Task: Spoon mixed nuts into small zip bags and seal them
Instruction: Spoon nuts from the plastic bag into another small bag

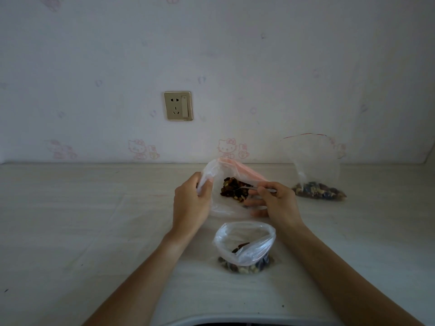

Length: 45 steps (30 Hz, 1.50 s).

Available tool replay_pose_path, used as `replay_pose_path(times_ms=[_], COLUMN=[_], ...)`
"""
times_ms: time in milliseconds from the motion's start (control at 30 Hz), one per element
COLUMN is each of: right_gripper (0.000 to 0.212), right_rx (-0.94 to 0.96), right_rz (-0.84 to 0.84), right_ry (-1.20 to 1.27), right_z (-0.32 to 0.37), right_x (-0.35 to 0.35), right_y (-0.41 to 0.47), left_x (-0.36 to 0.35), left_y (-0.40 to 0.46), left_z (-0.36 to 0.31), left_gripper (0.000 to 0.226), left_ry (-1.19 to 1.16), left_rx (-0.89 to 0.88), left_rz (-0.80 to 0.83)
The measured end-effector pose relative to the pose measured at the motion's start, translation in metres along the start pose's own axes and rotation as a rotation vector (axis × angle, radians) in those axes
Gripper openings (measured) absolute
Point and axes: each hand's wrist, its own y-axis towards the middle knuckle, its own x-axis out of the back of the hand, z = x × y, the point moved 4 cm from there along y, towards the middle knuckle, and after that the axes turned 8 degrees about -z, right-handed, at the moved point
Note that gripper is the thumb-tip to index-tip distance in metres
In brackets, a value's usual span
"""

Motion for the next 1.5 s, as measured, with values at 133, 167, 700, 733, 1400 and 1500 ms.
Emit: replay_pose_path(times_ms=[133, 167, 700, 733, 1400, 1500], right_gripper=[0.013, 0.013, 0.013, 0.013, 0.014, 0.027], right_rx=[0.03, 0.031, 0.099, 0.101, 0.875, 1.208], right_rz=[0.026, 0.034, 0.134, 0.146, 0.421, 0.492], right_ry=[-0.013, -0.005, -0.039, -0.033, -0.736, -0.918], right_z=[0.003, 0.005, 0.055, 0.059, 0.097, 0.105], right_x=[0.007, 0.01, 0.046, 0.05, 0.079, 0.073], right_y=[-0.005, -0.006, -0.033, -0.037, -0.131, -0.148], left_x=[0.0, 0.001, 0.039, 0.044, 0.049, 0.051], left_y=[0.002, 0.002, -0.013, -0.017, -0.066, -0.064], left_z=[0.0, 0.0, -0.036, -0.04, -0.061, -0.063], left_gripper=[0.043, 0.043, 0.03, 0.025, 0.018, 0.018], left_ry=[0.001, 0.002, 0.153, 0.154, 0.035, 0.064], left_rx=[0.0, -0.004, -0.101, -0.135, 0.28, 0.241], left_rz=[0.012, 0.017, -0.104, -0.1, 0.505, 0.501])
